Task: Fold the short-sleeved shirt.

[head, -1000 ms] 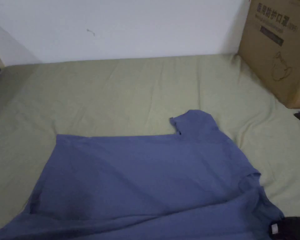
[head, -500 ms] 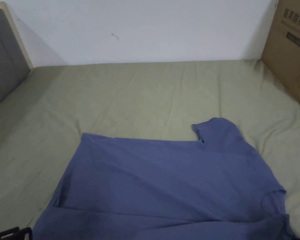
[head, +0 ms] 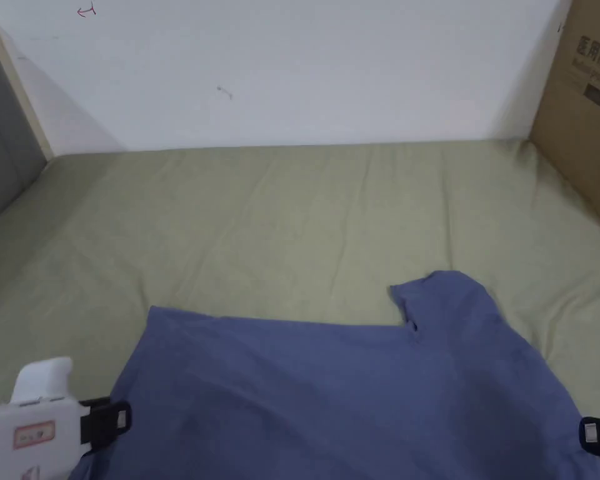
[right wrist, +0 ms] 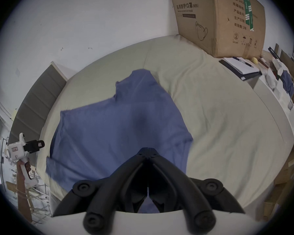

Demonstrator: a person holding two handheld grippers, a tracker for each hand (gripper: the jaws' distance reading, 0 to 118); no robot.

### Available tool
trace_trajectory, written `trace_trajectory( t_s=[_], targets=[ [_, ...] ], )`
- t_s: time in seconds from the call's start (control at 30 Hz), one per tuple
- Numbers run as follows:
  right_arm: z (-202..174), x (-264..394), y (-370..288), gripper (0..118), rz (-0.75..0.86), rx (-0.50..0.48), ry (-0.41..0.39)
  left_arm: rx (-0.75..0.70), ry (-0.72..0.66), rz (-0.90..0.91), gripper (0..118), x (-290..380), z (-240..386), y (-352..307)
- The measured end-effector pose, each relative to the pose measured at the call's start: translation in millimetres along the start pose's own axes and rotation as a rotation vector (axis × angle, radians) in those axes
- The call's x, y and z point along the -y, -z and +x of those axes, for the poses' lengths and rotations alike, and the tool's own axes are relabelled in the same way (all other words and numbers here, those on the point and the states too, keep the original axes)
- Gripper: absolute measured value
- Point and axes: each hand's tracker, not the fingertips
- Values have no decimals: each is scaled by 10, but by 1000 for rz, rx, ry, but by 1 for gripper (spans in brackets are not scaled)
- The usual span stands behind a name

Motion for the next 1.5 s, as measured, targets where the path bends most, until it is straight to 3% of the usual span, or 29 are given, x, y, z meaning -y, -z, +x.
trace_trajectory(
  t_s=[0.17,0.27,0.3,0.33,0.47,0.57,0.6,0.63,0.7,0.8,0.83,0.87,0.9,0.93,0.97,1.0,1.03,1.1,1.17,1.23,1.3,1.33,1.37,1.4,1.43,1.47,1.5],
  targets=[
    [-16,-243,273,0,19,-11,40,-5,-11,42,1,-738,-52,562],
    [-25,-267,390,0,8,-5,31,-11,-89,-26,81,-1141,-149,1008],
    [-23,-257,422,0,-2,-6,29,-34,-77,-33,96,-1247,-172,1159],
    [-18,-237,445,0,-7,-5,31,-66,-54,-37,96,-1334,-180,1282],
    [21,-155,539,0,-41,3,29,-161,-28,-113,95,-1505,-217,1796],
    [65,-125,597,0,-68,28,24,-196,-46,-198,66,-1420,-257,2085],
    [81,-124,604,0,-74,37,25,-271,5,-175,61,-1374,-203,2055],
    [103,-129,610,0,-76,41,29,-239,21,-136,50,-1365,-138,1970],
    [138,-176,636,0,-81,39,31,-248,166,-167,11,-1359,-76,1880],
    [188,-336,761,0,-87,38,40,-186,116,-193,4,-1371,-99,1833],
    [199,-404,810,7,-85,35,44,-188,111,-185,4,-1386,-119,1804],
    [213,-491,868,33,-85,22,52,-182,92,-175,4,-1379,-114,1779],
    [224,-587,927,81,-90,12,55,-172,82,-170,4,-1373,-107,1761],
    [223,-712,1005,102,-96,9,46,-170,85,-167,4,-1362,-93,1733],
    [216,-825,1095,109,-94,13,39,-169,83,-157,4,-1390,-121,1712],
    [218,-941,1200,109,-86,14,21,-161,85,-155,4,-1390,-109,1680],
    [229,-1053,1299,118,-64,9,-11,-154,94,-150,4,-1385,-91,1648],
    [304,-1337,1556,112,-62,39,-6,-148,114,-139,4,-1401,-73,1586],
    [311,-1524,1830,110,-131,144,-15,-134,136,-126,4,-1392,-54,1529],
    [325,-1590,2077,96,-168,138,-45,-123,140,-122,4,-1416,-84,1499],
    [318,-1552,2295,77,-236,97,8,-105,102,-112,4,-1407,-117,1465],
    [286,-1490,2405,79,-293,125,-20,-96,81,-107,4,-1396,-136,1447],
    [213,-1463,2414,78,-267,195,-67,-92,74,-107,4,-1398,-154,1437],
    [117,-1472,2361,73,-236,200,-101,-90,72,-108,4,-1384,-166,1420],
    [71,-1499,2324,64,-252,224,-125,-91,72,-110,4,-1375,-170,1407],
    [67,-1527,2271,45,-256,206,-106,-93,70,-116,4,-1370,-174,1389],
    [59,-1557,2217,5,-255,211,-112,-94,72,-118,4,-1366,-180,1371]
  ],
)
